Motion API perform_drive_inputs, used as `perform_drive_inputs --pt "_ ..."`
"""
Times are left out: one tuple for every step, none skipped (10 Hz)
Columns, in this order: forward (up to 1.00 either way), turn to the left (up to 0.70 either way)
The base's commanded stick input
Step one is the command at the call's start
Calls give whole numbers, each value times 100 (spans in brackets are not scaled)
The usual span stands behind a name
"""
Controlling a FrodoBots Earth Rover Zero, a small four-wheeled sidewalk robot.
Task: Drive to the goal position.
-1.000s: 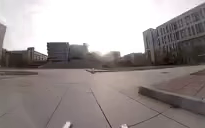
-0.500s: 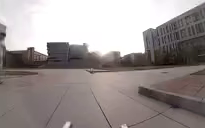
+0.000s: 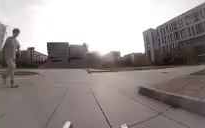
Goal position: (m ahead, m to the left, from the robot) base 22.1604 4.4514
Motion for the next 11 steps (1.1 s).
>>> perform_drive_inputs --pt "0 0" --pt "7 0" --pt "35 0" --pt "77 0" --pt "97 0" --pt "100 0" --pt "70 1" --pt "15 8" --pt "0 23" --pt "0 57" --pt "34 78"
